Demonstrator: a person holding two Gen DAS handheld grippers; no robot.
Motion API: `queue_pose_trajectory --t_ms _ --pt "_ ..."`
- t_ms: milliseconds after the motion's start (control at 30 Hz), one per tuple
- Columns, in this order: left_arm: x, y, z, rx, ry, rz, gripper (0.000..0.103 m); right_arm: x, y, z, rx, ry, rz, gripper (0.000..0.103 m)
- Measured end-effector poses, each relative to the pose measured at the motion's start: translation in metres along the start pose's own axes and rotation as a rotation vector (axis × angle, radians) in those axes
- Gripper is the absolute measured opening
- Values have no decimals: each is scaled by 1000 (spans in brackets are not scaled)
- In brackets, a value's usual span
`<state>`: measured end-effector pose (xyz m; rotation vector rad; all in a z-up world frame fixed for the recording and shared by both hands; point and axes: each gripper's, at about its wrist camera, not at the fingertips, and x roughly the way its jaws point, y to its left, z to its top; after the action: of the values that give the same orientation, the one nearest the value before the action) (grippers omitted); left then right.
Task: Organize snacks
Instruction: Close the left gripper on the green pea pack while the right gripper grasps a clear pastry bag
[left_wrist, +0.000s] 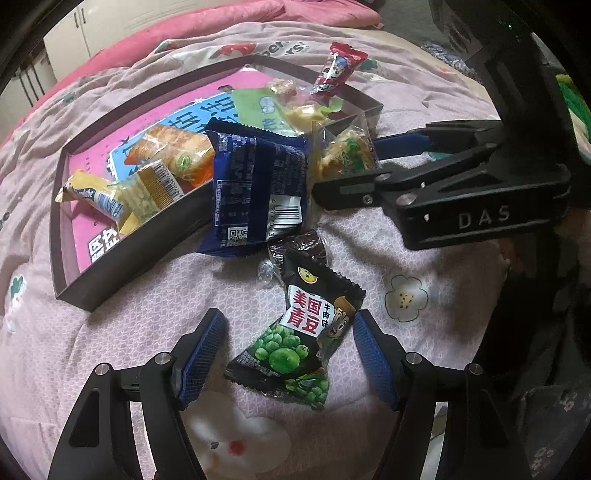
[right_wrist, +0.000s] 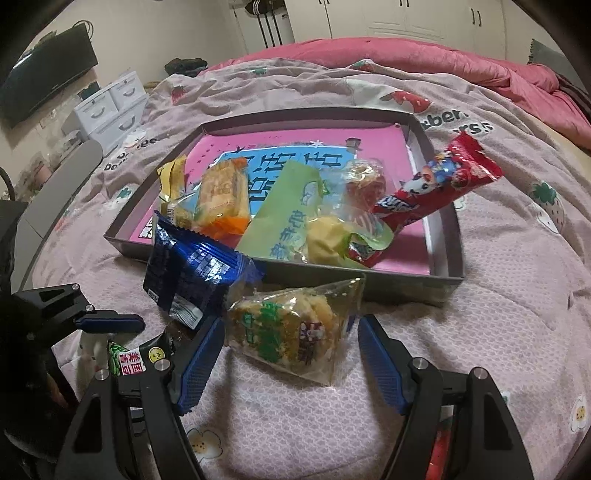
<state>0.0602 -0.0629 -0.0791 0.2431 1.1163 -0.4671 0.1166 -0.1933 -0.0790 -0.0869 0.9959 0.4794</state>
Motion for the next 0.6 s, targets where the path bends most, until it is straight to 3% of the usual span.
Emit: queue_pose_trajectory --t_ms 100,233,433,600 --pt "1 1 0 -12 3 -4 74 6 4 0 -28 8 -5 74" --pt "2 -1 0 -8 4 2 74 11 9 1 -61 -2 4 64" --pt "4 -2 0 -12 10 2 73 4 0 2 -17 -19 45 54" --pt "5 -8 0 4 22 15 56 -4 -5 -1 8 -22 59 53"
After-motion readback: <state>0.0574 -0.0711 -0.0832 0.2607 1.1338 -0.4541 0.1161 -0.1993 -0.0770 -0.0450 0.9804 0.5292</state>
